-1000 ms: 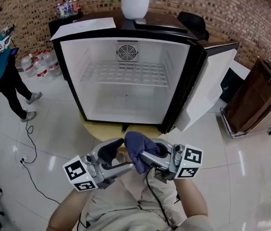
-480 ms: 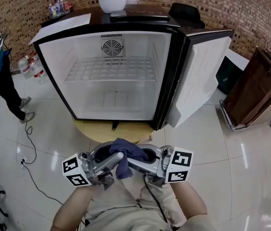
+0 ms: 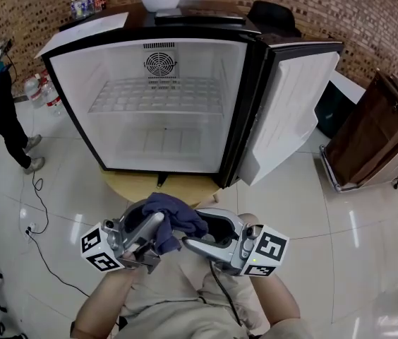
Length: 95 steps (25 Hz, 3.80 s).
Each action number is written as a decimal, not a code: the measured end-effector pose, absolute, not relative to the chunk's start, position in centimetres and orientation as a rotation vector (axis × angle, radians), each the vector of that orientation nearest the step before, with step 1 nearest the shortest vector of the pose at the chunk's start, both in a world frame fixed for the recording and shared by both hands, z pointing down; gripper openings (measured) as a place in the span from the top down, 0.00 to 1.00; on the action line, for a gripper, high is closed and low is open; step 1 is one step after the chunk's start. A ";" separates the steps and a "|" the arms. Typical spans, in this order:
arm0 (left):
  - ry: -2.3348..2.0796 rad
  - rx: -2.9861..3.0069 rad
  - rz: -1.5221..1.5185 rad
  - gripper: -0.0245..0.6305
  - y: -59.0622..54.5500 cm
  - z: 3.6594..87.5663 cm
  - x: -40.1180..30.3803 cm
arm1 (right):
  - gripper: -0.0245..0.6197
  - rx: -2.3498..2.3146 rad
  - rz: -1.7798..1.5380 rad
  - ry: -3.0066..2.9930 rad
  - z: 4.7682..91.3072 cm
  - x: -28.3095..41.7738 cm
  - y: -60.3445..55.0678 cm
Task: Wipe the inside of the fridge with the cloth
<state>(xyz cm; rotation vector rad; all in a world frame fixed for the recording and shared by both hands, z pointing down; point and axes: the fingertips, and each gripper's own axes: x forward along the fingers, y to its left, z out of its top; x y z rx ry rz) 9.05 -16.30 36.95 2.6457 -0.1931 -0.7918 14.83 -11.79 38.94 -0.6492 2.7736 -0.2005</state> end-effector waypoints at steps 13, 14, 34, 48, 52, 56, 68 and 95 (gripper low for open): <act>-0.062 2.763 -0.678 0.70 -12.8 38.7 11.4 | 0.86 -0.590 -0.197 2.889 40.1 12.3 -10.5; -0.083 2.782 -0.647 0.71 -12.9 38.9 11.4 | 0.86 -0.597 -0.213 2.896 40.4 12.2 -10.6; -0.710 2.990 -0.595 0.81 -33.1 21.7 17.5 | 0.67 -1.066 -0.421 2.923 58.3 21.4 -13.3; -0.737 2.727 -0.650 0.81 -47.7 18.8 26.4 | 0.75 -1.334 -0.031 2.975 63.4 21.5 -16.1; -0.760 2.695 -0.626 0.81 -50.0 19.1 26.6 | 0.76 -1.325 -0.018 2.956 63.2 21.6 -16.2; -0.737 2.716 -0.581 0.81 -50.4 19.1 27.3 | 0.78 -1.417 -0.080 2.944 63.2 21.9 -16.6; -0.467 2.884 -0.542 0.81 -46.7 18.0 29.1 | 0.79 -1.848 0.206 2.808 44.3 24.6 -21.7; -0.882 2.849 -0.157 0.81 -48.1 21.9 29.6 | 0.79 -1.910 0.164 2.793 41.7 24.4 -22.1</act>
